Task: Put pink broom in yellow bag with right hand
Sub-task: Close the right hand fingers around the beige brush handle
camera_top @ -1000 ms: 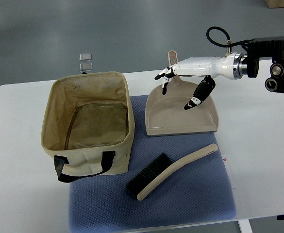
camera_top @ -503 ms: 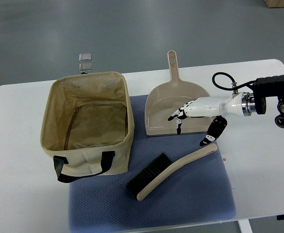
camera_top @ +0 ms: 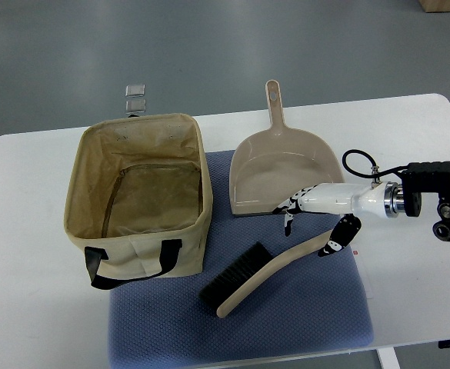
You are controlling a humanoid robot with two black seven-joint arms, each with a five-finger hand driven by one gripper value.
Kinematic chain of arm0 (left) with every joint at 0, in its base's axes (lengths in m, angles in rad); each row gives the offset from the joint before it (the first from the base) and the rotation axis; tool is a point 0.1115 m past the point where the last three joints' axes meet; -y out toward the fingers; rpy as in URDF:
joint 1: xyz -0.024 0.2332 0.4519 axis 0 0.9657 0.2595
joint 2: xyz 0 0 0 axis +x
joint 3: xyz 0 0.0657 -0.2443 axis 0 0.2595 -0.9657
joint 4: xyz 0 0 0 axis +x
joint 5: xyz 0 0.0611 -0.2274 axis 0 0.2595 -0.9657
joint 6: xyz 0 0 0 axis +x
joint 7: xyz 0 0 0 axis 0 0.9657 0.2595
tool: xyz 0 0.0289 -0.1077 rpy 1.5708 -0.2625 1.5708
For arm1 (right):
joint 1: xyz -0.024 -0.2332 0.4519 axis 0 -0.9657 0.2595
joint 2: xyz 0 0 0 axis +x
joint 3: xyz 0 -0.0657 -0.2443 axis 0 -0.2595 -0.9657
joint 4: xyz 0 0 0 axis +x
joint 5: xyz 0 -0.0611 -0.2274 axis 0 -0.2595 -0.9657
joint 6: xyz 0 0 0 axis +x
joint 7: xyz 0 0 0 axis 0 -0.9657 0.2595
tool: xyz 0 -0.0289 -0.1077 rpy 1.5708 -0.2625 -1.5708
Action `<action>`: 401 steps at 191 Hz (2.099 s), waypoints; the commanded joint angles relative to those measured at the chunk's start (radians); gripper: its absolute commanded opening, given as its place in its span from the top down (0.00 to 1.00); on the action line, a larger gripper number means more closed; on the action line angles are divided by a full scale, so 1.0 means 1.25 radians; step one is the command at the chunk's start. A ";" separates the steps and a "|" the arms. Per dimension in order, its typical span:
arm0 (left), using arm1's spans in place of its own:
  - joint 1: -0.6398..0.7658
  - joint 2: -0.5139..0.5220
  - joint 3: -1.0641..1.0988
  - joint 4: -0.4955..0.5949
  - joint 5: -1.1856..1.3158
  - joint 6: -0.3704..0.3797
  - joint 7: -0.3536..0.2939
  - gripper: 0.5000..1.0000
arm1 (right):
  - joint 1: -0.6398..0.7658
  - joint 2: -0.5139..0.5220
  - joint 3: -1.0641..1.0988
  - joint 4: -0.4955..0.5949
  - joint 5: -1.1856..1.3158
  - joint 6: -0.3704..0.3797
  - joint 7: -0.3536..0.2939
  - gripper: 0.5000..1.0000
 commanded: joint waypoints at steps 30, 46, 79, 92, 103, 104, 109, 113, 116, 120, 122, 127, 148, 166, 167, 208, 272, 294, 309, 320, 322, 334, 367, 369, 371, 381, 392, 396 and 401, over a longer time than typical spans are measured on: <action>0.000 0.000 -0.001 0.000 -0.001 0.000 0.000 0.00 | -0.035 0.012 0.000 -0.014 -0.013 -0.034 0.000 0.14; 0.000 0.000 -0.001 0.000 0.000 0.000 0.000 0.00 | -0.039 0.015 0.000 -0.014 -0.025 -0.039 0.000 0.14; 0.000 0.000 -0.001 0.000 0.000 0.000 0.000 0.00 | -0.046 0.018 0.005 -0.017 -0.029 -0.043 -0.001 0.16; 0.000 0.000 -0.001 0.000 0.000 0.000 0.000 0.00 | -0.051 0.022 0.011 -0.023 -0.029 -0.041 -0.001 0.17; 0.000 0.000 0.001 0.000 0.000 0.000 0.000 0.00 | -0.056 0.022 0.012 -0.031 -0.029 -0.041 -0.002 0.18; 0.000 0.000 -0.001 0.000 0.000 0.000 0.000 0.00 | -0.056 0.022 0.012 -0.033 -0.029 -0.041 -0.002 0.18; 0.000 0.000 -0.001 0.000 0.000 0.000 0.000 0.00 | -0.056 0.023 0.014 -0.035 -0.030 -0.041 -0.003 0.19; 0.000 0.000 0.001 0.000 0.000 0.000 0.000 0.00 | -0.057 0.023 0.015 -0.036 -0.030 -0.041 -0.008 0.19; 0.000 0.000 0.001 0.000 -0.001 0.000 0.000 0.00 | -0.057 0.023 0.015 -0.038 -0.030 -0.041 -0.012 0.20; 0.000 0.000 -0.001 0.000 0.000 0.000 0.000 0.00 | -0.057 0.023 0.015 -0.039 -0.030 -0.041 -0.017 0.21; 0.000 0.000 -0.001 0.000 0.000 0.000 0.000 0.00 | -0.058 0.023 0.015 -0.039 -0.030 -0.041 -0.018 0.21; 0.000 0.000 -0.001 0.000 0.000 0.000 0.000 0.00 | -0.058 0.023 0.015 -0.040 -0.030 -0.043 -0.020 0.23; 0.000 0.000 0.001 0.000 0.000 0.000 0.000 0.00 | -0.065 0.025 0.015 -0.045 -0.041 -0.041 -0.020 0.27; 0.000 0.000 -0.001 0.000 -0.001 0.000 0.000 0.00 | -0.070 0.029 0.016 -0.049 -0.056 -0.043 -0.023 0.33; 0.000 0.000 -0.001 0.000 0.000 0.000 0.000 0.00 | -0.070 0.029 0.016 -0.050 -0.056 -0.043 -0.023 0.33; 0.000 0.000 0.001 0.000 0.000 0.000 0.000 0.00 | -0.070 0.034 0.016 -0.054 -0.057 -0.043 -0.024 0.39; 0.000 0.000 0.001 0.000 0.000 0.000 0.000 0.00 | -0.070 0.035 0.016 -0.055 -0.070 -0.038 -0.023 0.48; 0.000 0.000 -0.001 0.000 0.000 0.000 0.000 0.00 | -0.071 0.035 0.016 -0.055 -0.081 -0.036 -0.023 0.56; 0.000 0.000 0.001 0.000 -0.001 0.000 0.000 0.00 | -0.070 0.036 0.016 -0.055 -0.081 -0.036 -0.023 0.64; 0.000 0.000 0.001 0.000 -0.001 0.000 0.000 0.00 | -0.070 0.035 0.017 -0.055 -0.081 -0.036 -0.023 0.70; 0.000 0.000 0.001 0.000 -0.001 0.000 0.000 0.00 | -0.070 0.035 0.017 -0.055 -0.081 -0.036 -0.023 0.71; 0.000 0.000 0.001 0.000 -0.001 0.000 0.000 0.00 | -0.070 0.034 0.017 -0.055 -0.081 -0.036 -0.023 0.77; 0.000 0.000 0.001 0.000 0.000 0.000 0.000 0.00 | -0.067 0.031 0.017 -0.055 -0.081 -0.038 -0.019 0.93; 0.000 0.000 0.001 0.000 0.000 0.000 0.000 0.00 | -0.067 0.031 0.017 -0.055 -0.081 -0.038 -0.018 0.93; 0.000 0.000 -0.001 0.000 0.000 0.000 0.000 0.00 | -0.067 0.031 0.017 -0.055 -0.081 -0.038 -0.018 0.94; 0.000 0.000 0.001 0.000 0.000 0.000 0.000 0.00 | -0.066 0.030 0.019 -0.054 -0.081 -0.039 -0.017 0.94; 0.000 0.000 -0.001 0.000 0.000 0.000 0.000 0.00 | -0.065 0.029 0.025 -0.054 -0.080 -0.039 -0.015 0.94; 0.000 0.000 -0.001 0.000 0.000 0.000 0.000 0.00 | -0.065 0.029 0.032 -0.054 -0.079 -0.039 -0.015 0.94; 0.000 0.000 -0.001 0.000 0.000 0.000 0.000 0.00 | -0.065 0.028 0.041 -0.054 -0.079 -0.038 -0.015 0.94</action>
